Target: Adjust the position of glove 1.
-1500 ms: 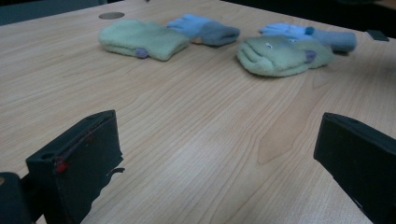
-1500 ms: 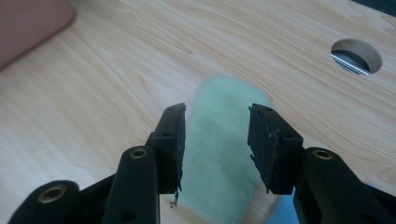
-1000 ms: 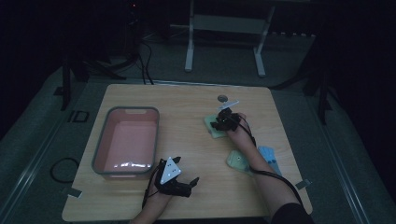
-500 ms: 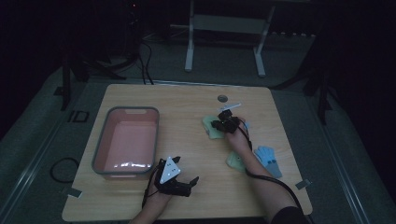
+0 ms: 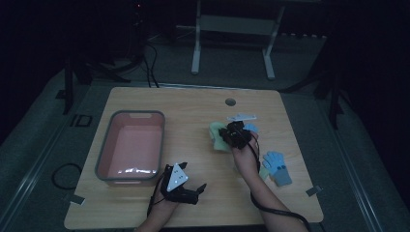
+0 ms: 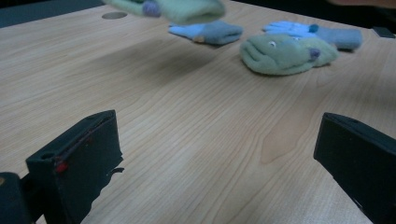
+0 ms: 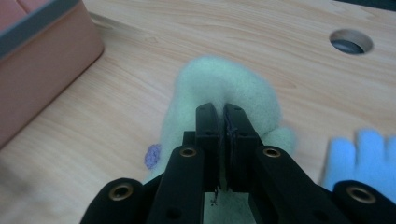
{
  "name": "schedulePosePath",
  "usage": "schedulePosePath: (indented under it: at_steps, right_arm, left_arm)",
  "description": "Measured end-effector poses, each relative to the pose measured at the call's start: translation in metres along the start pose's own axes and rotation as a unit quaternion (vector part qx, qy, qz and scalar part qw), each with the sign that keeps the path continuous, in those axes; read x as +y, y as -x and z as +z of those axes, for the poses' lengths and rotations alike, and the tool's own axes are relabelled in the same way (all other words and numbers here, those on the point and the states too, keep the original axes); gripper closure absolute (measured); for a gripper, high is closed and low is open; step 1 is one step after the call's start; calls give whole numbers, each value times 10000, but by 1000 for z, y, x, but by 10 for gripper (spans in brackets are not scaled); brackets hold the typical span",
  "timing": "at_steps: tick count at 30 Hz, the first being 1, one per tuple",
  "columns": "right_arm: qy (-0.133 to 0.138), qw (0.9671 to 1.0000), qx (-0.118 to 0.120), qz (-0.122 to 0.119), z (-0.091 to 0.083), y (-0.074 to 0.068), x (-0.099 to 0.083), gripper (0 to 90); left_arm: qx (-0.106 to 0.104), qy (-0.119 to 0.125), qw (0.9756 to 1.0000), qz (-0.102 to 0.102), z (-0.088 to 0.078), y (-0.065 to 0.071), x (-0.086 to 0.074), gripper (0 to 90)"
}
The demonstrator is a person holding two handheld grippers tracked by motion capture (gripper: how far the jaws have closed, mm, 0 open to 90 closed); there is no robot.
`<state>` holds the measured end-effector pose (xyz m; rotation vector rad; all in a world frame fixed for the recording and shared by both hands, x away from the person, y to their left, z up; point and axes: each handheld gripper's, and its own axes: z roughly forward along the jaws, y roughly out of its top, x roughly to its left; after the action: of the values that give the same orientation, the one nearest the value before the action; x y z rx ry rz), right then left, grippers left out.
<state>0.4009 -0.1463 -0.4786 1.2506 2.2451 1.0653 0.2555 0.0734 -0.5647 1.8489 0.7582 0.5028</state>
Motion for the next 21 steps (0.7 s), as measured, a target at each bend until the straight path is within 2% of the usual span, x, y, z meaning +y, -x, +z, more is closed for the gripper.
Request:
schedulePosePath:
  at_steps: [3, 6, 9, 11, 16, 21]
  right_arm:
    - [-24, 9996, 11, 275, -12, -8, -8, 859]
    - [-99, 9995, -89, 297, -21, -19, -18, 859]
    - [-154, 9993, -184, 291, -22, -28, -28, 859]
    - [-206, 9991, -131, 358, -18, -32, -34, 859]
    - [-353, 9988, -210, 285, 1, -44, -44, 858]
    - [-440, 9982, -297, 292, 20, -44, -48, 848]
  left_arm:
    - [-44, 24, 10000, -27, 0, -1, 0, 9]
    - [-70, 38, 10000, -56, 0, -1, 0, 9]
    - [-55, 30, 10000, -26, 0, 0, 0, 9]
    - [-56, 17, 10000, 12, 1, 0, 0, 9]
    - [-53, 25, 10000, 23, 0, 1, 0, 9]
    - [-80, 34, 10000, -20, 0, 0, 0, 9]
